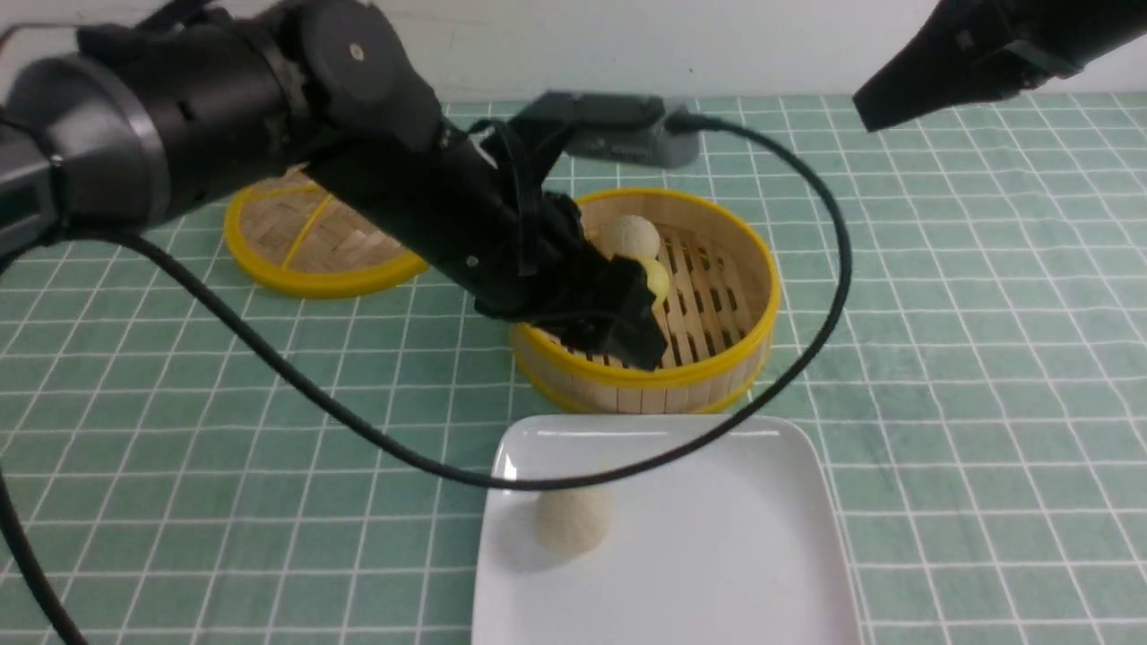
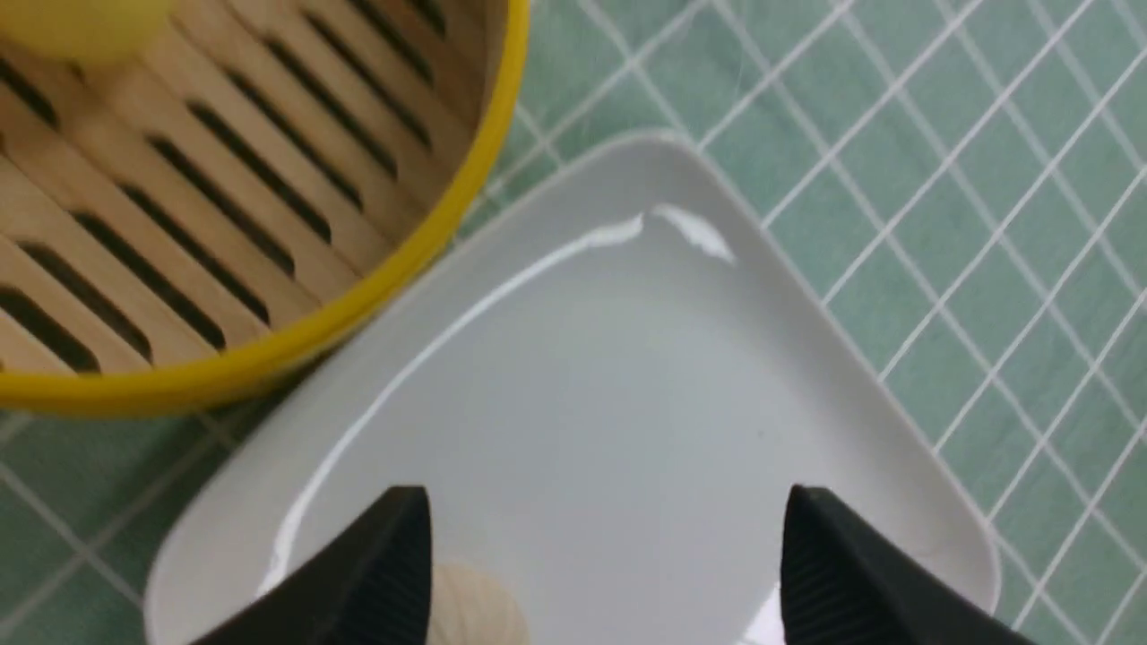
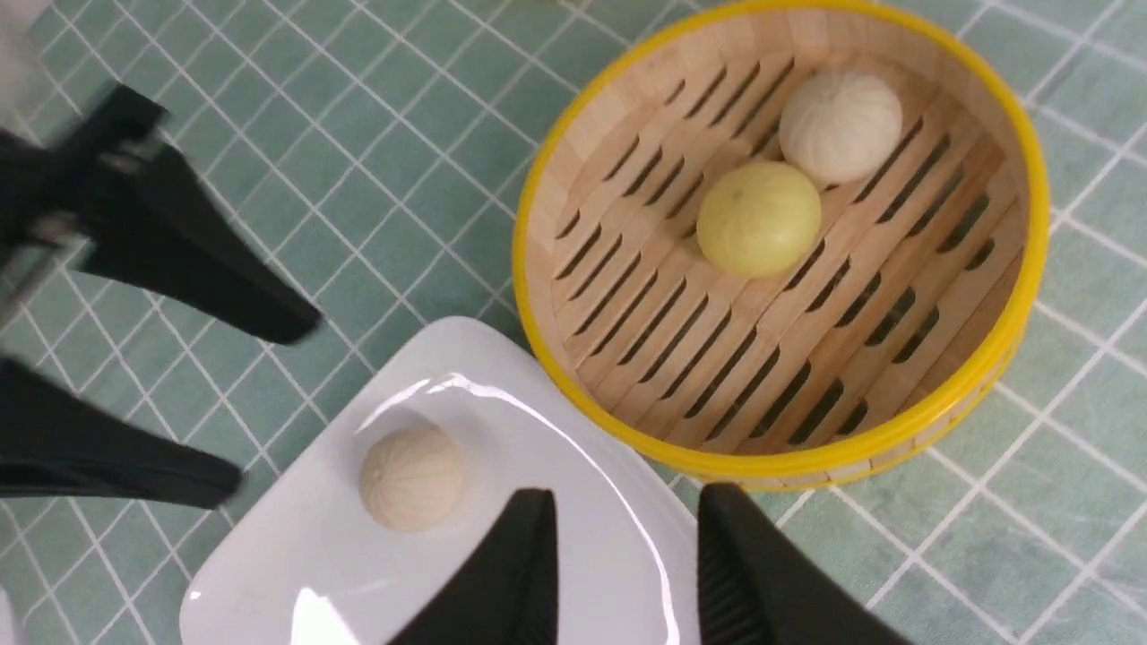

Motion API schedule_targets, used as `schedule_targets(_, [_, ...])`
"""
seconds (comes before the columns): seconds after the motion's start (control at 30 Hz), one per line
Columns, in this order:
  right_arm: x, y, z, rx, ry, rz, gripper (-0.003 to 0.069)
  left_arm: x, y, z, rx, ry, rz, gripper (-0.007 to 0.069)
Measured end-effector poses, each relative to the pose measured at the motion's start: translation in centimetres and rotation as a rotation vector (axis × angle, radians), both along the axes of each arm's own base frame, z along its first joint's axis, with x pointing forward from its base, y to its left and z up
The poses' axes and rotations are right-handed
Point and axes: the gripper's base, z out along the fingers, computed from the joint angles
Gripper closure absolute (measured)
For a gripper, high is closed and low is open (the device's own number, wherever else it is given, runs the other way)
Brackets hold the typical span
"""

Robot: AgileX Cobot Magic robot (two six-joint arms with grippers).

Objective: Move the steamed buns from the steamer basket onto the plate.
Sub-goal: Use the right arm to grab the steamed stuffed bun that is closest to it

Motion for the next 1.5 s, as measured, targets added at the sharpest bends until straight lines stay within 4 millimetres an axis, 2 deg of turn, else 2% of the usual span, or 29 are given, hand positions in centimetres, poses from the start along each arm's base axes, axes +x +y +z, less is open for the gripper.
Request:
schedule_targets(0.07, [1.2, 0.5, -1.8, -0.009, 0.042, 0.009, 0.0403, -0.6, 0.4, 2.4, -0.032, -0.063, 0.004, 0.0113])
schedule_targets(0.1, [1.3, 0.5, -2.0, -0.011, 0.046, 0.011, 0.0403, -0.7, 0.4, 2.6, -0.035, -0.07, 0.005, 0.0114])
schedule_targets(0.2, [2.0, 3.1, -4.4, -0.057, 0.06, 0.098, 0.0331, -2.3, 1.7, 6.5, -0.072, -0.192, 0.033, 0.012])
schedule_targets(0.23, [2.0, 3.3, -4.5, -0.061, 0.058, 0.103, 0.0319, -2.4, 1.8, 6.7, -0.071, -0.197, 0.035, 0.012])
schedule_targets(0.27, [2.0, 5.3, -5.2, -0.095, 0.023, 0.15, 0.0269, -3.2, 2.6, 8.2, -0.068, -0.256, 0.057, 0.012])
schedule_targets(0.3, [2.0, 5.5, -5.2, -0.095, 0.018, 0.156, 0.0263, -3.3, 2.7, 8.3, -0.067, -0.261, 0.059, 0.012])
schedule_targets(0.4, [1.6, 9.6, -6.8, -0.2, -0.074, 0.229, 0.0163, -4.8, 4.3, 10.3, -0.049, -0.326, 0.123, 0.012])
schedule_targets(0.43, [1.5, 9.8, -6.9, -0.205, -0.076, 0.231, 0.016, -4.8, 4.3, 10.3, -0.048, -0.328, 0.126, 0.012])
schedule_targets(0.53, [1.4, 12.4, -8.3, -0.273, -0.112, 0.239, 0.0135, -5.6, 5.2, 11.1, -0.031, -0.342, 0.173, 0.012])
schedule_targets(0.6, [1.7, 14.4, -10.2, -0.335, -0.151, 0.23, 0.0141, -6.0, 5.8, 11.4, -0.008, -0.342, 0.198, 0.012])
schedule_targets(0.73, [2.7, 15.4, -12.3, -0.394, -0.195, 0.189, 0.0169, -6.4, 6.1, 11.4, 0.007, -0.326, 0.2, 0.012])
schedule_targets(0.87, [3.9, 15.4, -13.0, -0.424, -0.19, 0.137, 0.019, -6.5, 6.1, 11.3, 0.013, -0.305, 0.202, 0.012])
schedule_targets(1.1, [6.4, 15.0, -10.0, -0.392, -0.195, 0.031, 0.0195, -6.7, 6.2, 11.1, 0.02, -0.264, 0.214, 0.0123])
schedule_targets(1.23, [6.9, 15.2, -10.0, -0.391, -0.185, 0.029, 0.0196, -6.8, 6.2, 11.1, 0.023, -0.257, 0.212, 0.0134])
schedule_targets(1.33, [7.7, 15.6, -12.5, -0.413, -0.14, 0.04, 0.0197, -6.8, 6.2, 11.0, 0.026, -0.253, 0.212, 0.0154])
schedule_targets(1.37, [7.7, 15.6, -12.7, -0.415, -0.137, 0.04, 0.0197, -6.8, 6.2, 11.0, 0.026, -0.253, 0.212, 0.0155])
schedule_targets(1.43, [8.3, 15.9, -14.8, -0.428, -0.111, 0.044, 0.0197, -6.8, 6.2, 11.0, 0.026, -0.251, 0.212, 0.0165])
schedule_targets(1.5, [8.5, 16.0, -15.6, -0.433, -0.102, 0.045, 0.0197, -6.8, 6.2, 11.0, 0.026, -0.251, 0.212, 0.0166])
